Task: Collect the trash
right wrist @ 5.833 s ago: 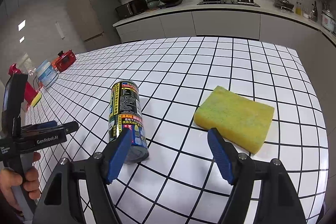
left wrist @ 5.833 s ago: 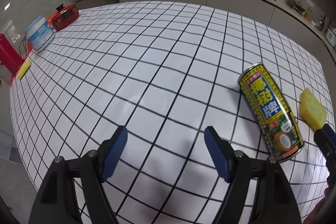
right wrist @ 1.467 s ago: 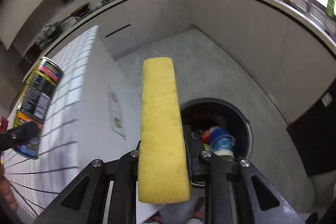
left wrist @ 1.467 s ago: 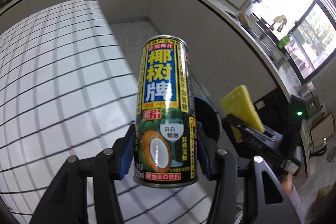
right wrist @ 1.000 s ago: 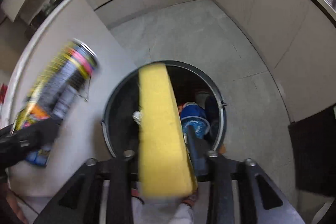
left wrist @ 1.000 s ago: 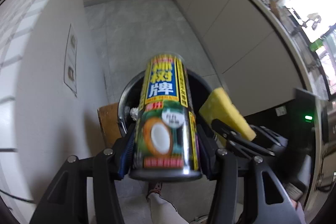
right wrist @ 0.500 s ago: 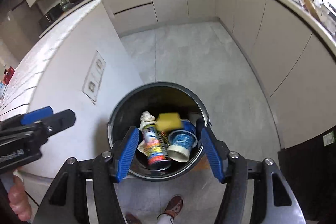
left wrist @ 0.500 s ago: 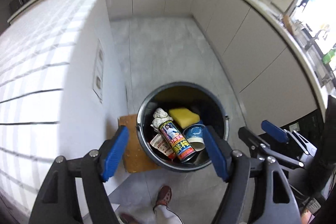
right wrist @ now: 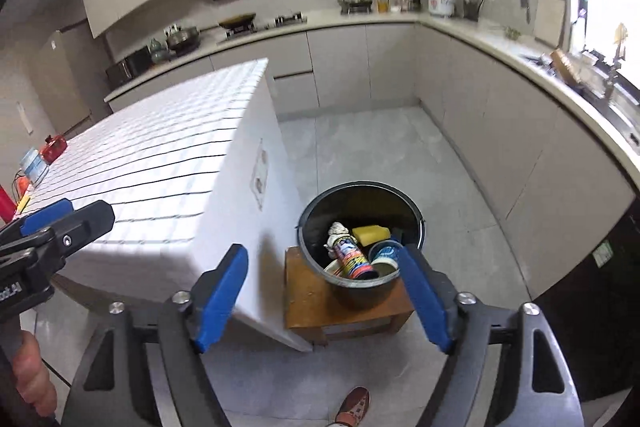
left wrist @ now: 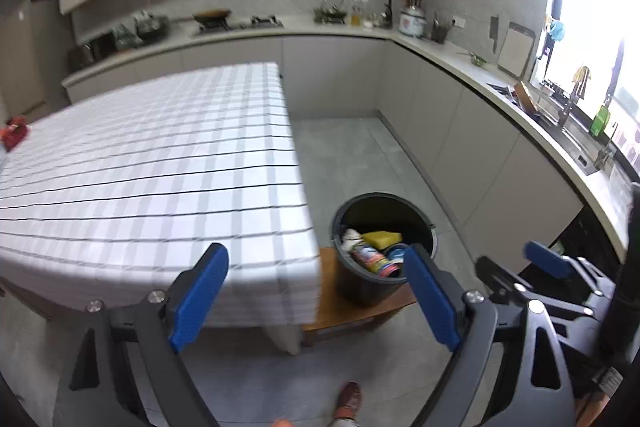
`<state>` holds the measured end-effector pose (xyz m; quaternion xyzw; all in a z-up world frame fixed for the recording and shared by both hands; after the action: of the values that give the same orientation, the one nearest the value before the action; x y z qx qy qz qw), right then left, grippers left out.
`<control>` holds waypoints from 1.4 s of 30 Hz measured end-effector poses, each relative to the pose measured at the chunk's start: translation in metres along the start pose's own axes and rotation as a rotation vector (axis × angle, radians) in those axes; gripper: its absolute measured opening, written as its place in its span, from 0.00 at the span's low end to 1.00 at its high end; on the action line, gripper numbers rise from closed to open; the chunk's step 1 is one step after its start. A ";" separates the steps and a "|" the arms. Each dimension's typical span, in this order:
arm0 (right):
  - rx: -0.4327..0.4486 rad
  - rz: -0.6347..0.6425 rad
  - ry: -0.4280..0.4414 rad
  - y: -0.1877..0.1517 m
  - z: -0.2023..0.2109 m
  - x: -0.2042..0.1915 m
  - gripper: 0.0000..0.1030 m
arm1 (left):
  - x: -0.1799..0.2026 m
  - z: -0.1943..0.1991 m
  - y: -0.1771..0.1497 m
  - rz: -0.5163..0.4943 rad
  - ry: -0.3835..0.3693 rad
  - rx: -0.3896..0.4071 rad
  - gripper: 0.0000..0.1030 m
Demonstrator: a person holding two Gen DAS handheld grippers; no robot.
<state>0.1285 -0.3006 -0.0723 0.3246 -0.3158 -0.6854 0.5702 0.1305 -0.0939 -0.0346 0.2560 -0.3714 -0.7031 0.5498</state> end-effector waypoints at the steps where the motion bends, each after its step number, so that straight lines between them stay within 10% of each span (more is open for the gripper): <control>1: 0.010 0.004 -0.007 -0.006 0.015 -0.010 0.83 | -0.005 0.011 -0.005 -0.004 0.011 0.007 0.88; 12: 0.118 0.040 -0.027 -0.042 0.123 -0.058 0.92 | -0.019 0.071 -0.039 0.061 0.084 0.027 0.88; 42: 0.135 -0.015 -0.004 -0.045 0.162 0.008 0.92 | 0.039 0.112 -0.059 0.085 0.190 0.063 0.90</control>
<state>-0.0292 -0.2912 -0.0138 0.3634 -0.3598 -0.6675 0.5411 -0.0005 -0.0975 -0.0140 0.3228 -0.3500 -0.6395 0.6036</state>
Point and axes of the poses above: each gripper's, at about its wrist camera, not at the fingertips, and z roughly against the way its jaws point, x to its right, y to its top, the point moved 3 cm from there along -z, roughly the way its jaws point, and after that the axes turned 6 degrees about x, right-handed, at the moved point
